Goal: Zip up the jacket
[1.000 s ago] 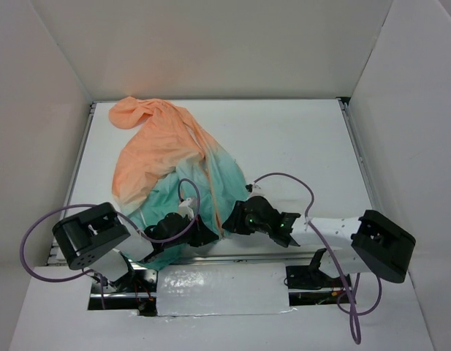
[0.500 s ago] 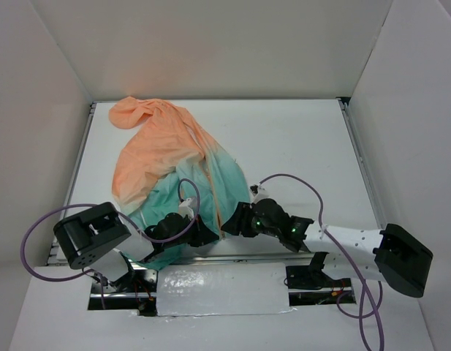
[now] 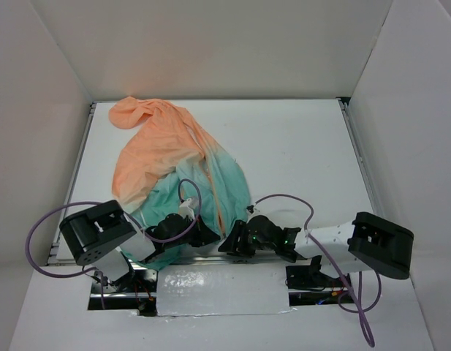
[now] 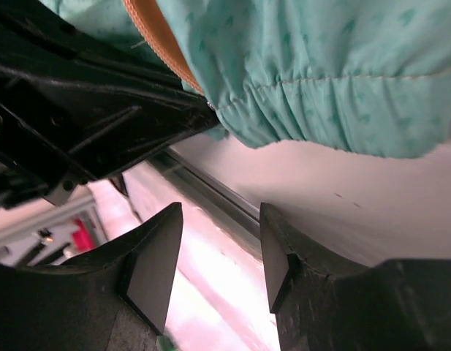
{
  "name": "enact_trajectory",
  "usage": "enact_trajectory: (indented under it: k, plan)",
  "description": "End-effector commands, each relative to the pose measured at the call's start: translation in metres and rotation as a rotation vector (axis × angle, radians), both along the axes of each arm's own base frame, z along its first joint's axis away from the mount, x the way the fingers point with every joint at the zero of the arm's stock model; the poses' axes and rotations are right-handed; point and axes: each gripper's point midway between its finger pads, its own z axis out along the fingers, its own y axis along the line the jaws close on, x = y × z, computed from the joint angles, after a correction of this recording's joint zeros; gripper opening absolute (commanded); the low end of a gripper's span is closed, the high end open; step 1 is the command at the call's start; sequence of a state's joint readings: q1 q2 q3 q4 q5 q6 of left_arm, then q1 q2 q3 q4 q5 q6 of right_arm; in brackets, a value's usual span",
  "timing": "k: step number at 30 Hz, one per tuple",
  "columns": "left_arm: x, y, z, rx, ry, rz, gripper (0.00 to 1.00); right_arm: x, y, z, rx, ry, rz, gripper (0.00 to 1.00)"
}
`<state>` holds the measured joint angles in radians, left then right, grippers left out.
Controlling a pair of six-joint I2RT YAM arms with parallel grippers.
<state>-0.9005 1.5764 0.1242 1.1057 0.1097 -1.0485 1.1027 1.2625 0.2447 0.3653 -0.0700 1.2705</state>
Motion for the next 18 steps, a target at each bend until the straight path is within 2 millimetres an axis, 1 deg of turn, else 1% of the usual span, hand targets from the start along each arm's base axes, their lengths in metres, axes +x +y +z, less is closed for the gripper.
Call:
enact_trajectory:
  k: [1, 3, 4, 6, 7, 9, 12, 13, 14, 18]
  plan:
    - [-0.001, -0.007, 0.013, -0.059, -0.038, -0.019, 0.0, 0.011, 0.007, 0.001, 0.05, 0.025, -0.115, 0.54]
    - [-0.001, -0.007, 0.015, -0.069, -0.04, -0.021, 0.0, 0.02, 0.004, -0.003, 0.027, 0.002, -0.162, 0.52]
    - [-0.002, -0.008, 0.016, -0.071, -0.043, -0.024, 0.0, 0.021, 0.001, -0.009, -0.005, 0.002, -0.173, 0.52]
    - [-0.001, -0.008, 0.019, -0.077, -0.047, -0.024, 0.0, 0.03, 0.0, -0.011, -0.047, -0.022, -0.205, 0.51]
    - [-0.002, -0.009, 0.02, -0.079, -0.048, -0.027, 0.0, 0.031, -0.003, -0.017, -0.081, -0.02, -0.212, 0.51]
    - [-0.001, -0.009, 0.023, -0.085, -0.054, -0.026, 0.0, 0.035, -0.003, -0.018, -0.104, -0.025, -0.227, 0.51]
    - [0.0, -0.01, 0.027, -0.092, -0.062, -0.027, 0.0, 0.039, -0.014, -0.027, -0.138, -0.016, -0.281, 0.51]
    - [-0.001, -0.01, 0.027, -0.09, -0.061, -0.028, 0.0, 0.039, -0.014, -0.025, -0.124, -0.02, -0.29, 0.51]
    - [0.0, -0.01, 0.027, -0.089, -0.061, -0.029, 0.0, 0.041, -0.019, -0.027, -0.126, -0.025, -0.307, 0.5]
    - [0.0, -0.011, 0.028, -0.09, -0.062, -0.032, 0.0, 0.042, -0.021, -0.026, -0.129, -0.031, -0.316, 0.49]
